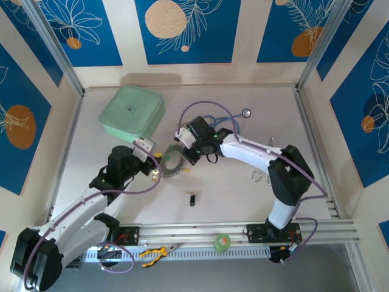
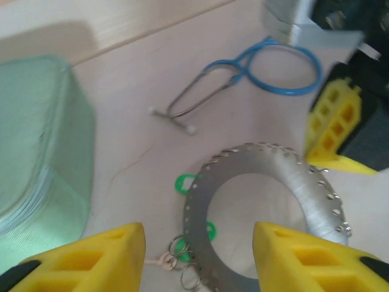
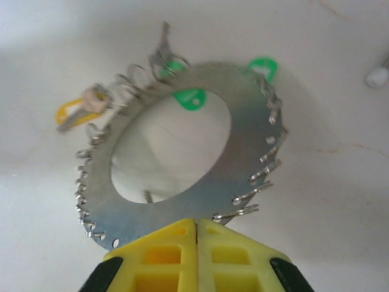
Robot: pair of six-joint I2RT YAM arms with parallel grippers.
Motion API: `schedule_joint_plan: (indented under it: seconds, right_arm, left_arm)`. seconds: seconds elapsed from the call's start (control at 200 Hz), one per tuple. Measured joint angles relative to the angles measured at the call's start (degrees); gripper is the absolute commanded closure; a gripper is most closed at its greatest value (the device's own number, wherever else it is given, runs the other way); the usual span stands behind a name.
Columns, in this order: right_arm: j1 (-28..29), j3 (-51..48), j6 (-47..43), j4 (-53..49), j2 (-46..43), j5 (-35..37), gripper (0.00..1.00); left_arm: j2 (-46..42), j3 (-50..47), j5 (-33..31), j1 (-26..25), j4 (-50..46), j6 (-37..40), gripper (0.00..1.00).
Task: Put the keys on the keyring
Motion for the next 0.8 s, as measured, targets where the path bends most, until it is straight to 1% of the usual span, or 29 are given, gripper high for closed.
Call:
schedule_joint_plan:
  seconds: [0.105,0.215,0.27,0.385,0.43,0.575,0.8]
  right_arm:
    - [-0.9,-2.9,-2.1,3.9,-4.0,-6.2,1.0]
    - [-2.2,-4.9,-4.7,6.6,-6.7,-13.8,1.0]
    - [-2.9,-5.4,-5.9,7.5,-7.3,-17.5,1.0]
    - [-3.6,-5.5,-8.0,8.8,-7.4,-22.8,1.0]
    - [-3.8,-5.5,-8.9,9.2,-7.4,-24.2,1.0]
    - [-3.7,-5.5,-11.9,9.8,-7.4,-27.2,1.0]
    - [-3.3,-6.3,-15.4,10.9,-7.4,-28.1,1.0]
  left_arm:
    - [1.0,2.9,5.4,0.0,-2.4,7.8,0.57]
    - [2.6,6.0,9.5,0.0,-5.4,15.1,0.61]
    - [3.9,7.1,11.5,0.0,-6.5,18.0,0.63]
    - [6.4,7.7,15.7,0.0,-7.5,22.0,0.66]
    - [7.6,7.7,17.4,0.0,-7.6,23.0,0.69]
    - [10.4,7.7,22.5,0.3,-7.0,25.1,0.71]
    - [10.9,7.8,28.3,1.7,-5.9,26.2,0.72]
